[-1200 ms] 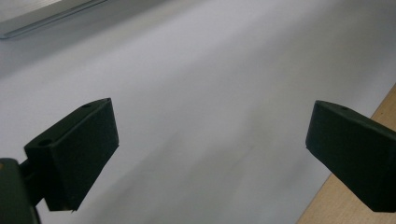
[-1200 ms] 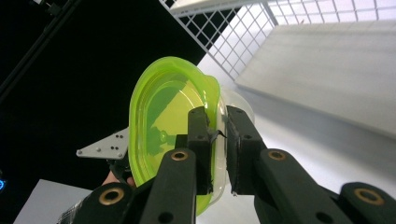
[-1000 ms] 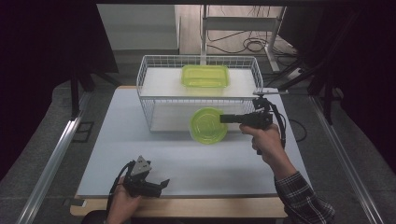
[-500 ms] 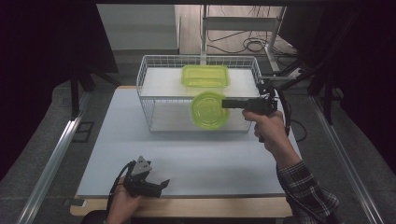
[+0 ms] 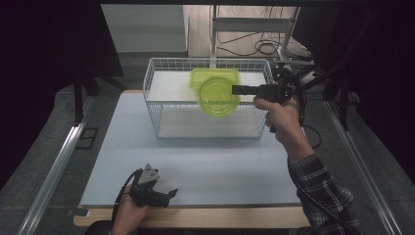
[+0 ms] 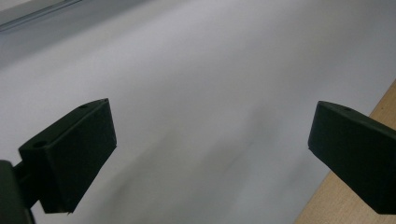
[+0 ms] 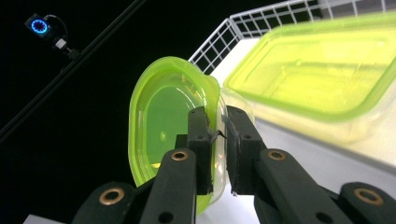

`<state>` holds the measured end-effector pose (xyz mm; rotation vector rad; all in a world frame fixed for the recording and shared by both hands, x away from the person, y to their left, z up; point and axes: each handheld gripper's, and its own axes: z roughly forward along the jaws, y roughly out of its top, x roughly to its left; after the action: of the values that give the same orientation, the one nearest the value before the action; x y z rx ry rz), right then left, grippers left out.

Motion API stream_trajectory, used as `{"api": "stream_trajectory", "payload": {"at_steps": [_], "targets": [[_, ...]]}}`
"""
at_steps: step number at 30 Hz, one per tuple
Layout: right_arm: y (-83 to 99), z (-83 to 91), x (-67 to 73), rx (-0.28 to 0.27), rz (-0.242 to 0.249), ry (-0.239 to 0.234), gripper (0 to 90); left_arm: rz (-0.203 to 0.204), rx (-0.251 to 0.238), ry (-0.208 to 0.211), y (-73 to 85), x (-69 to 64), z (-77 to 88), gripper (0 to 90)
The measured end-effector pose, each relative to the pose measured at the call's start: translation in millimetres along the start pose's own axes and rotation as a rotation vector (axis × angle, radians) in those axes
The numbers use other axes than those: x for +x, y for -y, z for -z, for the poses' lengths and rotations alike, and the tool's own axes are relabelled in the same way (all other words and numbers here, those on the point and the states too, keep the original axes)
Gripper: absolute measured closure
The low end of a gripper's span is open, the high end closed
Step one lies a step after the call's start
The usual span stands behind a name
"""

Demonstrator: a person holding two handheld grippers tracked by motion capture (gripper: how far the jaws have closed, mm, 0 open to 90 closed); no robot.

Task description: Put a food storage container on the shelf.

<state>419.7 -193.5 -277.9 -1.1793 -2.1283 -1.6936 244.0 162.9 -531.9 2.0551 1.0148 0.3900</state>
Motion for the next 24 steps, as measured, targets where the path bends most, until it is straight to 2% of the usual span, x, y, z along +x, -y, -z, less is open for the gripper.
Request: {"api": "stream_trajectory", "payload": {"at_steps": [9,15,24], "targets": [[-19.9,-4.1,-0.8,-0.027,-0.003,0.028,81.0,0.006,-0.006,-0.002,0.1,0.1,0.1,1.0],[-37.1,-8.0,-6.5,-0.045,-0.002,0.06,81.0,0.007,-0.008,-0.001,0.0,0.5,0.3,0.9],[-51.6,-17.1,-15.0,-0.048,-0.012,0.095,81.0,0.002,-0.009,-0.001,0.0,0.9,0.4,1.0]]}}
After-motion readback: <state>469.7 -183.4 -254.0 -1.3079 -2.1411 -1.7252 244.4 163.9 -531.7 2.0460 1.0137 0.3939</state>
